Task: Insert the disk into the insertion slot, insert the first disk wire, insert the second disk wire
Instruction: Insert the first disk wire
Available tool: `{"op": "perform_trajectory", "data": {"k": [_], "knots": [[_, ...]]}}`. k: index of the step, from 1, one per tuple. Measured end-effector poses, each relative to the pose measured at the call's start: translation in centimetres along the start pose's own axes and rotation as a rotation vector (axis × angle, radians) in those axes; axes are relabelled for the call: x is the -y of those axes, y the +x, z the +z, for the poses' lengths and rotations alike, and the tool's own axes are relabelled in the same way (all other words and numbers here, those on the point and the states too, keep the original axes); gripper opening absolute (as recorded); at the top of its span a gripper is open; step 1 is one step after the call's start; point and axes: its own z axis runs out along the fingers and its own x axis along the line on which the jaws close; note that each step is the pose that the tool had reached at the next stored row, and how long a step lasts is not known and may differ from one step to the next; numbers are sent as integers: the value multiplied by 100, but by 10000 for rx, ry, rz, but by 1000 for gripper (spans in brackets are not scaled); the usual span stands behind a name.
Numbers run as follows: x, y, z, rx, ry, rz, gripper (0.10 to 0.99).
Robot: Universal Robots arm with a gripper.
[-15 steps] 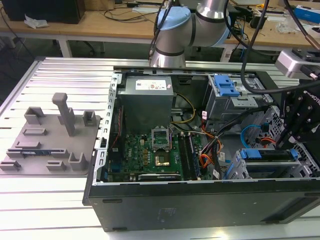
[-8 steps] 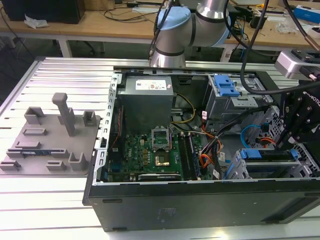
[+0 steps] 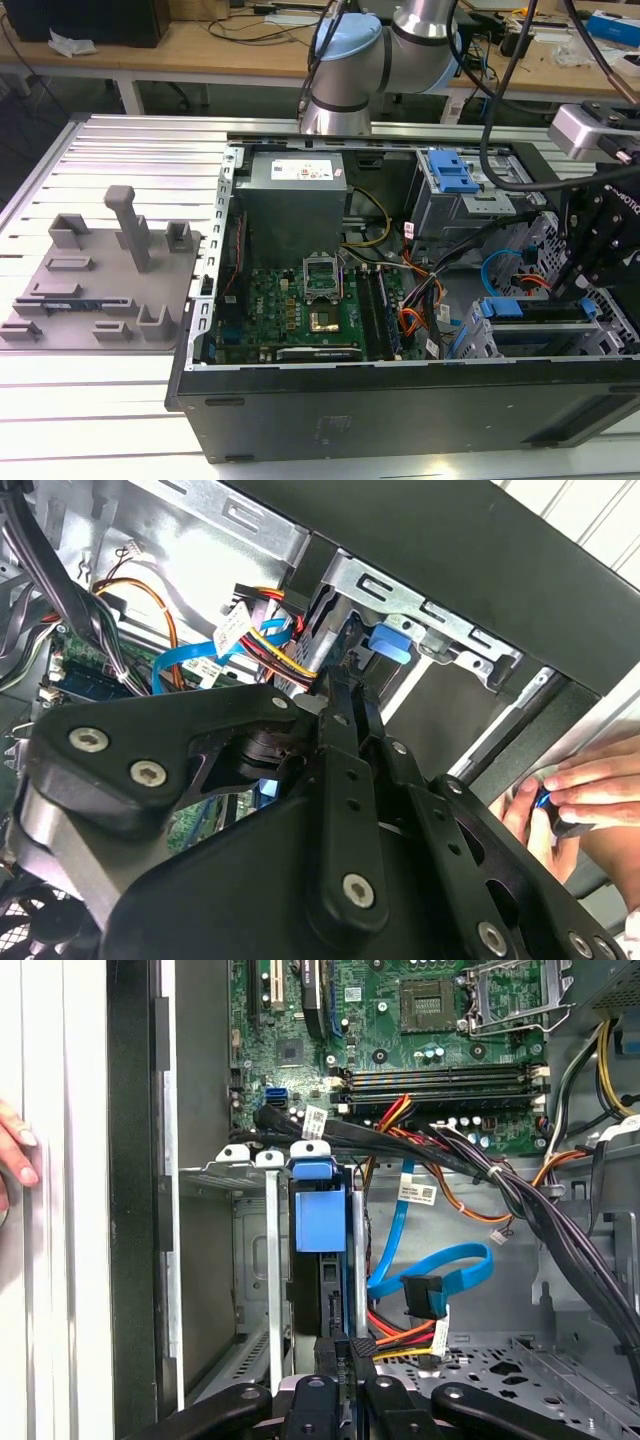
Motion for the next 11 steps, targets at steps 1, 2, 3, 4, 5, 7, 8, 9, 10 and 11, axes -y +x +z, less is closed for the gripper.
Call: {"op": "perform_trajectory", "data": {"k": [1,2,3,4,5,7,8,9,10,11], "knots": [[0,0,2,0,0,0,165],[0,-1,6,1,0,0,165],[0,-1,9,0,0,0,165],[0,-1,13,0,0,0,165],[1,-1,16,0,0,0,165],[1,-2,22,-1,0,0,165],[1,-2,27,0,0,-1,165],[1,-2,29,0,0,0,165],[1,-2,33,0,0,0,165],[1,-2,35,1,0,0,165]]}}
